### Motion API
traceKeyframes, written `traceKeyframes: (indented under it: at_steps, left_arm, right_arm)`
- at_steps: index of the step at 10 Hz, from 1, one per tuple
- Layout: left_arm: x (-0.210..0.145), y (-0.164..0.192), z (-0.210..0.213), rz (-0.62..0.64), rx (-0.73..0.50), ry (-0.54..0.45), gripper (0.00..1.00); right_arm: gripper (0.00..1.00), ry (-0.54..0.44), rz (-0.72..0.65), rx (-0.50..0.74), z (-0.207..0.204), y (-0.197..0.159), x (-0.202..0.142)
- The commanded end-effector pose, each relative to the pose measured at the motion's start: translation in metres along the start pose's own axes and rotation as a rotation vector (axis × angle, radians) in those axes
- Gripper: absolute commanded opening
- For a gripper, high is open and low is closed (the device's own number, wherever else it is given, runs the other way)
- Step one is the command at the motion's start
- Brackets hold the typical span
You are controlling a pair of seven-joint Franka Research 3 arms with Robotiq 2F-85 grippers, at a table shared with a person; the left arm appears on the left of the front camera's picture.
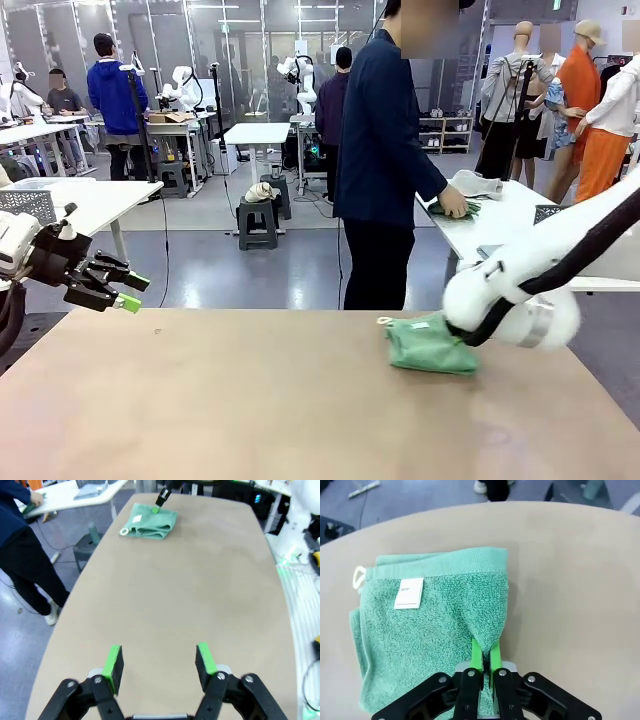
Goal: Fold the towels and place them in the basket.
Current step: Place the folded Towel with hook on the right side of the table.
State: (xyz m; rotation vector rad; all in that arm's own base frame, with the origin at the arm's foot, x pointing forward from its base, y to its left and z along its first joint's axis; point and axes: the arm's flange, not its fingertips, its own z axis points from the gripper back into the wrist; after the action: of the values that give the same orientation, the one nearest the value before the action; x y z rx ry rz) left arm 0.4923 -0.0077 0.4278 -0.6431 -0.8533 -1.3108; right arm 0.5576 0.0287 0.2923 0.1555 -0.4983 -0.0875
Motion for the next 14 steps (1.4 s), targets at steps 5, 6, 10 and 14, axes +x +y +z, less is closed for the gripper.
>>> traceKeyframes:
  at_steps: [5, 6, 10, 14]
  left_arm:
    - [0.001, 0.000, 0.001, -0.003, 0.001, -0.004, 0.74]
    - [0.001, 0.000, 0.001, -0.003, 0.001, -0.004, 0.74]
    - [0.001, 0.000, 0.001, -0.003, 0.001, -0.004, 0.74]
    - [0.001, 0.000, 0.001, -0.003, 0.001, -0.004, 0.74]
  right_arm:
    - [0.07, 0.004, 0.050, 0.013, -0.018, -0.141, 0.043]
    - [0.07, 0.022, 0.063, 0.018, -0.015, -0.155, 0.044]
    - [0.24, 0.028, 0.085, 0.034, -0.011, -0.172, 0.045]
    - [0.63, -0.013, 0.092, 0.026, 0.013, -0.176, 0.054]
